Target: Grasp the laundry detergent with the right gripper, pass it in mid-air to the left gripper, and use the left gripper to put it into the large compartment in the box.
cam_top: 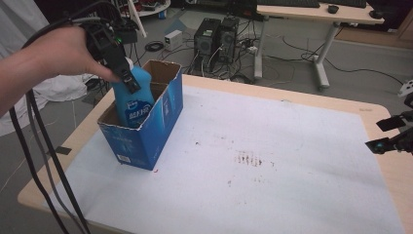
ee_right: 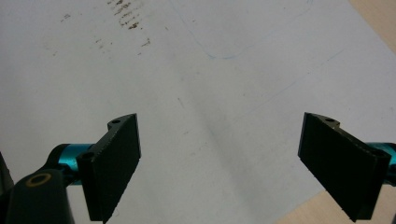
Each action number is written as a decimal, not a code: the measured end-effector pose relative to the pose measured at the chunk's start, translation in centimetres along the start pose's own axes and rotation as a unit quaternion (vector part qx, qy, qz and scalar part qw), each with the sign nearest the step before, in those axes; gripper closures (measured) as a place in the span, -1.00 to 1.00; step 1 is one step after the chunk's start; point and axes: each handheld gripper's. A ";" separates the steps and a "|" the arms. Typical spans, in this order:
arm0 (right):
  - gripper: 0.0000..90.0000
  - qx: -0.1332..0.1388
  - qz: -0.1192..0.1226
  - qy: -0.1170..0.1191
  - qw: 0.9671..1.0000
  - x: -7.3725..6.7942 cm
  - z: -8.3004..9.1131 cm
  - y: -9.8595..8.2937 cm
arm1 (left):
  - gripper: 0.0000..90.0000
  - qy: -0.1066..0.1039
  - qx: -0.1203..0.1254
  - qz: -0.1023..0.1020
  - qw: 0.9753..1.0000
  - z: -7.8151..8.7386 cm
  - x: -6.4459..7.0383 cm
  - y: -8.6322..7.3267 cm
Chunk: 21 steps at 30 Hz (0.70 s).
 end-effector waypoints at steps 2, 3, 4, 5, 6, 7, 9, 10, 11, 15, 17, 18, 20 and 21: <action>-0.72 -0.001 0.001 0.001 1.000 0.0 0.0 0.0 | -0.15 -0.001 0.001 -0.003 1.000 -0.5 0.0 -0.1; -0.72 -0.001 0.002 0.002 1.000 0.0 -0.1 0.0 | -0.15 0.000 0.000 -0.003 1.000 -0.7 -0.1 -0.2; -0.72 -0.001 0.002 0.002 1.000 0.0 -0.1 0.0 | -0.15 0.001 -0.001 -0.003 1.000 -0.9 -0.1 -0.2; -0.72 -0.002 0.000 0.001 1.000 0.0 -0.1 0.0 | -0.15 0.001 -0.004 -0.006 1.000 -1.1 -0.2 -0.3; -0.72 -0.002 0.001 0.001 1.000 0.0 -0.1 0.0 | -0.15 0.001 -0.004 -0.004 1.000 -1.3 -0.2 -0.3; -0.72 -0.002 -0.001 0.002 1.000 0.0 -0.1 0.0 | -0.15 -0.001 -0.006 -0.006 1.000 -1.7 -0.3 -0.4; -0.72 -0.002 0.002 0.004 1.000 0.0 -0.1 -0.1 | -0.15 -0.003 -0.006 -0.006 1.000 -2.1 -0.3 -0.5; -0.72 -0.002 0.002 0.004 1.000 0.0 -0.1 -0.1 | -0.15 -0.003 -0.006 -0.006 1.000 -2.1 -0.3 -0.5; -0.72 -0.002 0.002 0.004 1.000 0.0 -0.2 -0.1 | -0.15 -0.002 -0.008 -0.007 1.000 -2.2 -0.4 -0.6; -0.72 -0.003 0.003 0.004 1.000 0.0 -0.2 0.0 | -0.15 -0.001 -0.013 -0.012 1.000 -2.9 -0.5 -0.7; -0.72 -0.002 0.005 0.005 1.000 0.0 -0.2 0.0 | -0.15 0.000 -0.013 -0.012 1.000 -3.2 -0.6 -0.8; -0.72 -0.002 0.005 0.005 1.000 0.0 -0.2 0.0 | -0.15 0.000 -0.013 -0.012 1.000 -3.2 -0.6 -0.8; -0.72 -0.003 0.004 0.005 1.000 -0.1 -0.2 0.0 | -0.15 0.001 -0.015 -0.015 1.000 -3.4 -0.6 -0.8; -0.72 -0.003 0.004 0.005 1.000 -0.1 -0.2 0.0 | -0.15 0.001 -0.017 -0.014 1.000 -3.5 -0.6 -0.8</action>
Point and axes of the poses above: each handheld gripper's, and its own axes: z roughly backward along the jaws, y roughly out of its top, x roughly to its right, and after that the axes turned 14 degrees about -y, right-handed
